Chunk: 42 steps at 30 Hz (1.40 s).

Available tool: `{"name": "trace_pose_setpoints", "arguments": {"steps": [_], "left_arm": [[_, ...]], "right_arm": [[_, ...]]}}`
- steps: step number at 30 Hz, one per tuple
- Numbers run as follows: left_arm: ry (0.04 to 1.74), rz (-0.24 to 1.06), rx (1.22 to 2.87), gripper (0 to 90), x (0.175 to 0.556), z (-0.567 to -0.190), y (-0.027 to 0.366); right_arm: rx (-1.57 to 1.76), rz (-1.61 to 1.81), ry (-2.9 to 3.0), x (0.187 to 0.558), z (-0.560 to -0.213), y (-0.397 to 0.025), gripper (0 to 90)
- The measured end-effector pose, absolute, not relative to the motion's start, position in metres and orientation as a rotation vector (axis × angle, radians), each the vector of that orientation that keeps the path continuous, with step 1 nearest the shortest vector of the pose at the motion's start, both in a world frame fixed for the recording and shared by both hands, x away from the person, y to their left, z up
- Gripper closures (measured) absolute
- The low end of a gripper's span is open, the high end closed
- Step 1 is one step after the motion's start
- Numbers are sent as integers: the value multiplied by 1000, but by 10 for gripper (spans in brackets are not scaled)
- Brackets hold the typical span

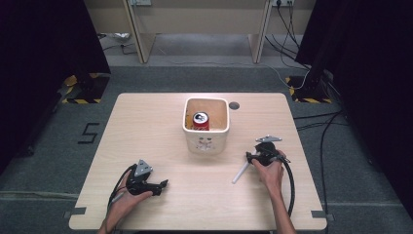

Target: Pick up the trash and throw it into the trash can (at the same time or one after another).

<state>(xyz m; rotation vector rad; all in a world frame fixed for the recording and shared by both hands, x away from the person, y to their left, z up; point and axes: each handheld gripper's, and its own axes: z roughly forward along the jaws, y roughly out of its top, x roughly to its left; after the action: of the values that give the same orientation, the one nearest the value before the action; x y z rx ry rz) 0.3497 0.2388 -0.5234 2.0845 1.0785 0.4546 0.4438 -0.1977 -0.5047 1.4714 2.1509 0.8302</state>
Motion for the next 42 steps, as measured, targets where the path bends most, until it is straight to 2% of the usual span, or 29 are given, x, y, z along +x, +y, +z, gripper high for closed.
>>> {"name": "trace_pose_setpoints", "arguments": {"steps": [15,16,17,24,26,29,32,38,42], "left_arm": [[1079,455,2084,131,350,-523,239],[1079,455,2084,131,350,-523,239],[1079,455,2084,131,350,-523,239],[1080,454,2082,131,350,-524,239],[1080,454,2082,131,350,-524,239],[1079,455,2084,131,350,-523,239],[1079,455,2084,131,350,-523,239],[1080,454,2082,132,350,-524,239],[1079,455,2084,131,350,-523,239]], "right_arm": [[1500,825,2108,444,-506,-197,345],[1491,834,2108,444,-506,-198,411],[1484,839,2110,444,-506,-199,437],[1459,873,2117,445,-507,-200,562],[1439,890,2139,447,-506,-202,637],[1422,906,2152,448,-507,-204,684],[1416,908,2163,448,-506,-205,684],[1420,867,2159,436,-504,-202,580],[1452,859,2154,423,-504,-203,598]]}}
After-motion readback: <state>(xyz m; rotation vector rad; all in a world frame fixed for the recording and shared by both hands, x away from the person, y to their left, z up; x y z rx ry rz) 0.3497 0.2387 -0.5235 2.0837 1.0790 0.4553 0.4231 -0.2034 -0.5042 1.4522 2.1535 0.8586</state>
